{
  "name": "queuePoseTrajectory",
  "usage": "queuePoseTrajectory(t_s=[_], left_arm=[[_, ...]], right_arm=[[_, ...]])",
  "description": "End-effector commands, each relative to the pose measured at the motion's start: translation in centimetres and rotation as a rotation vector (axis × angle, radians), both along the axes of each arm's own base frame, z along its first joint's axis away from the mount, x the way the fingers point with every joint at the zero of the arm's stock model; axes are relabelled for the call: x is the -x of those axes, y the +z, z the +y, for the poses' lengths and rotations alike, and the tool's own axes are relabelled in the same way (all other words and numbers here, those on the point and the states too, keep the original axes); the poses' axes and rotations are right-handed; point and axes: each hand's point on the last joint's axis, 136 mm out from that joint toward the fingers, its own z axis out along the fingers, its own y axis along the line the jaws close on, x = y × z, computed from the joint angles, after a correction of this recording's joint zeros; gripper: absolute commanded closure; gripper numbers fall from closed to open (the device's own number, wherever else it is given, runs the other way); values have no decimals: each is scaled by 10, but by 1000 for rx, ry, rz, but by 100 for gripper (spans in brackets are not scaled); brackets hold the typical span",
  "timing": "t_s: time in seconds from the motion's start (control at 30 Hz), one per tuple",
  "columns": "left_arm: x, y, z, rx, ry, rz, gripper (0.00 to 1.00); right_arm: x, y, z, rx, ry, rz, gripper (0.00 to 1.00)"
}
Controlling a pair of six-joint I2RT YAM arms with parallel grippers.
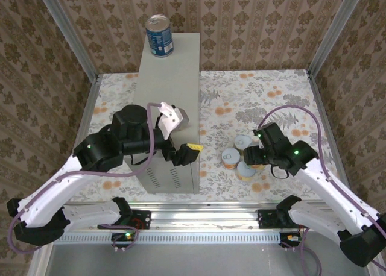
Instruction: Place and organize the canned foods onto the counter
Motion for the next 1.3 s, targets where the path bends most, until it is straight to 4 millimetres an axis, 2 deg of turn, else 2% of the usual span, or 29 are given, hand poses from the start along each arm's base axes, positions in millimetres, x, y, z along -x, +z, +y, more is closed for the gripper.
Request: queuePoseTrajectory(t_s=[0.0, 0.2, 0.43, 0.63, 0.83, 1.17, 1.27], left_arm=[[0, 4, -9, -6, -13, -47, 0], [1, 1, -29, -71, -34, -105, 0], [7, -7, -51, -143, -73, -150, 0], [14, -5, -65, -150, -99, -180, 0], [17, -4, -72, -159, -111, -193, 1], [28, 0, -77, -133, -168, -171, 7], [29, -1, -76, -140, -174, -167, 13]], right_arm=[[-1, 62, 26, -129, 137, -108, 32], [16, 120, 46, -235, 272, -125, 35], [50, 194, 75, -431, 487, -180, 35], [66, 234, 89, -546, 594, -233, 35], [75, 263, 102, -655, 666, -279, 35], [73, 283, 111, -733, 696, -339, 35], [73, 287, 112, -750, 700, -350, 34]])
